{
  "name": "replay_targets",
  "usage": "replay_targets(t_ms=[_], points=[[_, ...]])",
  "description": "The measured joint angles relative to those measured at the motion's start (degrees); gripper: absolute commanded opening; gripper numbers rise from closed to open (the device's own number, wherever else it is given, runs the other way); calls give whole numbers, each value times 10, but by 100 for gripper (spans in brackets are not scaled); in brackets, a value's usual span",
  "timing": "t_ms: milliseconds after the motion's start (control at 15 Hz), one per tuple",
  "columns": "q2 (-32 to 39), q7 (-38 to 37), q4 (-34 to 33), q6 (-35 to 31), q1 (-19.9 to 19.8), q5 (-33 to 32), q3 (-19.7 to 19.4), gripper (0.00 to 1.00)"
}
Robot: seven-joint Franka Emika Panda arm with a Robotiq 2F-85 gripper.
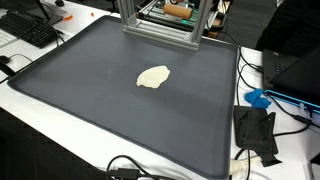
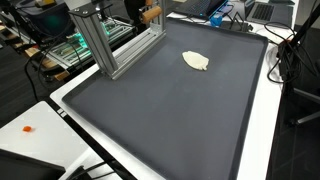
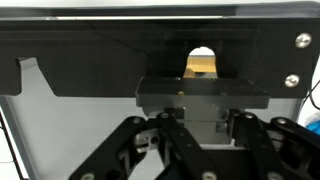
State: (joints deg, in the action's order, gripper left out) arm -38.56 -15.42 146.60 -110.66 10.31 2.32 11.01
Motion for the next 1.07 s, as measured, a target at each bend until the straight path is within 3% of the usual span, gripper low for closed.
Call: replay_targets(t_ms=[867, 933, 1067], points=[[-45, 3, 43, 2, 13, 18, 9, 22], [-47, 4, 45, 2, 13, 20, 9, 72], [-50, 4, 47, 2, 13, 22, 9, 80]])
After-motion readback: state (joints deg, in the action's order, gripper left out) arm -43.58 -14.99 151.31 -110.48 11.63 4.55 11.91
